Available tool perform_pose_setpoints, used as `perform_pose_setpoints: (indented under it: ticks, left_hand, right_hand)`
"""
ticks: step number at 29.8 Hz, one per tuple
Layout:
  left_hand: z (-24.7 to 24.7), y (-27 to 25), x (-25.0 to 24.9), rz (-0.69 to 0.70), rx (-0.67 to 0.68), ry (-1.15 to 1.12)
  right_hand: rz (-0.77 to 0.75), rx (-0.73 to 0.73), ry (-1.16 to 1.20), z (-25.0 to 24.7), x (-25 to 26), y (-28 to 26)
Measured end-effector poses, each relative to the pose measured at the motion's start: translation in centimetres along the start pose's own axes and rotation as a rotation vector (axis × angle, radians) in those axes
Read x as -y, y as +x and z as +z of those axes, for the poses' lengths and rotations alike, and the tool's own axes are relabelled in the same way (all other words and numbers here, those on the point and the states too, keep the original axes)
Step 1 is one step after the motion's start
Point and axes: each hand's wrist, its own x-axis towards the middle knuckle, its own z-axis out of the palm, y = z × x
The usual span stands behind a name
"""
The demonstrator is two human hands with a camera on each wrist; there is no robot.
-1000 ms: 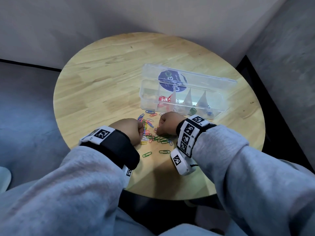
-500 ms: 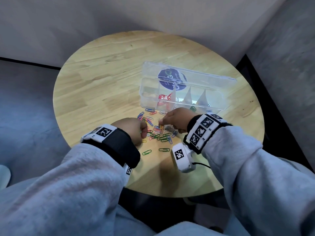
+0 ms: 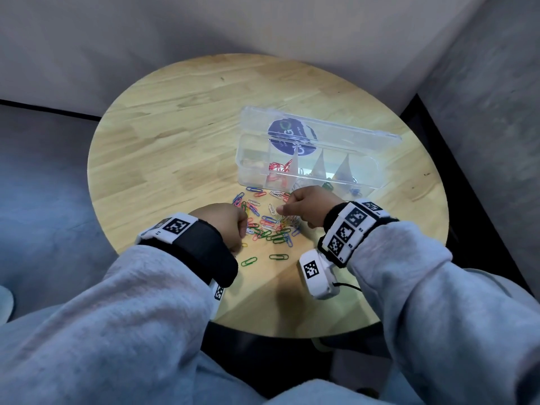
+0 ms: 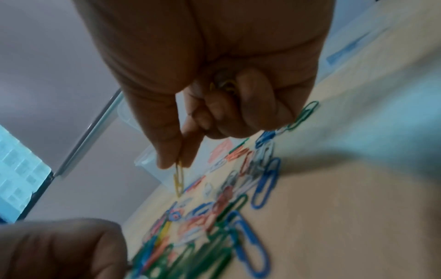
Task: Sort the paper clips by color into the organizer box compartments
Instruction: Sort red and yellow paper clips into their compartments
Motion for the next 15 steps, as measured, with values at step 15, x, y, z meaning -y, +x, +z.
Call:
perform_pose_setpoints:
  ticks: [15]
  left_hand:
    - [-2.1, -0.4, 0.7, -0.058, 0.090, -0.195]
  right_hand:
    - [0.259, 0.226, 0.811, 0.5, 0.7, 0.1]
